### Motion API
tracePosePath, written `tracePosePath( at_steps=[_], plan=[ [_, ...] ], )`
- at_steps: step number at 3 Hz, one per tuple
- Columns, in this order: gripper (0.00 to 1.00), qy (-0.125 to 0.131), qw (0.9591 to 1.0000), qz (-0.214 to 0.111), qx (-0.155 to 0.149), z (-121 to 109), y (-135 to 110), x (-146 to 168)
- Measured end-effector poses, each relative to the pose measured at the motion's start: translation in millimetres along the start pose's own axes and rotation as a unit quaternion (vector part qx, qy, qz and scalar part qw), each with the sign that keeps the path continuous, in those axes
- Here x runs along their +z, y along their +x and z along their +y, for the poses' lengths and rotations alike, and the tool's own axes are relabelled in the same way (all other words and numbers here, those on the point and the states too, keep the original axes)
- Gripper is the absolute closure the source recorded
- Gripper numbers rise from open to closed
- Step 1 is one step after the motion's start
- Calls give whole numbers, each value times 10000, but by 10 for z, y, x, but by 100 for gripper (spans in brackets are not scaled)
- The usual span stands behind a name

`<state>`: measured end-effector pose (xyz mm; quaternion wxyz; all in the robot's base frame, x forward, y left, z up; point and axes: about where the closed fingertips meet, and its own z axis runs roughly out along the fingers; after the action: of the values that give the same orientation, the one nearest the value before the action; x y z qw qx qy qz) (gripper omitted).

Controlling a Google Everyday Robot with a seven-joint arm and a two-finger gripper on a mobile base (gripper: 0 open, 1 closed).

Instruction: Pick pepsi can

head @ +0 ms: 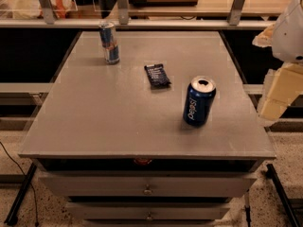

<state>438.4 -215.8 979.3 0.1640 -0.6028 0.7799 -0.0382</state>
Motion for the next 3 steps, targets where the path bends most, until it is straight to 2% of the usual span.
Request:
tracePosePath(
  at_steps=[1,2,3],
  plan=[
    [0,1,10000,0,0,0,0,0],
    [0,-145,9990,-409,52,-38,10,116],
    [0,-544,9899,-1303,122,-114,11,459]
  ],
)
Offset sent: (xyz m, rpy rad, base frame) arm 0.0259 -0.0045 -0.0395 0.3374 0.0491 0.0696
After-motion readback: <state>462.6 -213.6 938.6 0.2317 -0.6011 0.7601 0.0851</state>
